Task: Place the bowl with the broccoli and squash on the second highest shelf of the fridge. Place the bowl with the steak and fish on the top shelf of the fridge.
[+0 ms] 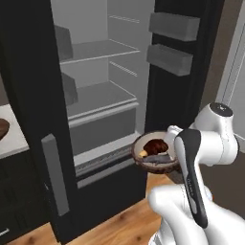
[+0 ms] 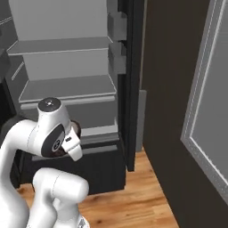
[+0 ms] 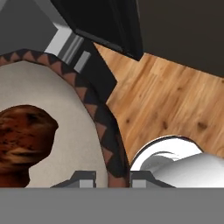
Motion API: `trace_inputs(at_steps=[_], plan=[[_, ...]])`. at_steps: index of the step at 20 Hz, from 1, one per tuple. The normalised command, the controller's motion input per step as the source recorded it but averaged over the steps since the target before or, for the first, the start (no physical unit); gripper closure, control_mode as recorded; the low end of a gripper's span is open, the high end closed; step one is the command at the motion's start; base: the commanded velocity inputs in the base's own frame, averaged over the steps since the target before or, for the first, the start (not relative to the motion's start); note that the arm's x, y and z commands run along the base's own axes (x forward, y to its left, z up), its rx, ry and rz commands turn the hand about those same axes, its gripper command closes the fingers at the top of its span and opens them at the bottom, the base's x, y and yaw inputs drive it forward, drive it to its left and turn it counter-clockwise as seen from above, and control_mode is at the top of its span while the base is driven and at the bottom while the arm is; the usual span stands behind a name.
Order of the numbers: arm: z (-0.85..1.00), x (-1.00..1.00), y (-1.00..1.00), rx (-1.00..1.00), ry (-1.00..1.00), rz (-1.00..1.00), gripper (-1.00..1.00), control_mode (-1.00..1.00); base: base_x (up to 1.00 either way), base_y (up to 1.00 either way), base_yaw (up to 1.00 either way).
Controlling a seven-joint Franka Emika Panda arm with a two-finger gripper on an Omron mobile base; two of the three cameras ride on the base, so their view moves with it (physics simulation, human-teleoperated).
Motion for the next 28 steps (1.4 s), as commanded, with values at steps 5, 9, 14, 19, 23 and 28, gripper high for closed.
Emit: trace_inputs(at_steps=[5, 9, 14, 19, 23, 28], plan=[[0.0, 0.0, 0.0, 0.0, 0.0, 0.0, 1.0, 1.0, 0.11, -0.01, 0.33], [0.0, 0.0, 0.0, 0.0, 0.0, 0.0, 1.0, 1.0, 0.13, 0.0, 0.44], [0.0, 0.0, 0.0, 0.0, 0.0, 0.0, 1.0, 1.0, 0.58, -0.07, 0.3], [0.0, 0.0, 0.0, 0.0, 0.0, 0.0, 1.0, 1.0, 0.8, -0.24, 0.14], [0.0, 0.0, 0.0, 0.0, 0.0, 0.0, 1.0, 1.0, 0.87, -0.22, 0.03], [0.11, 0.07, -0.16, 0.15, 0.0, -0.05, 1.0, -1.0, 0.29, -0.07, -0.01]])
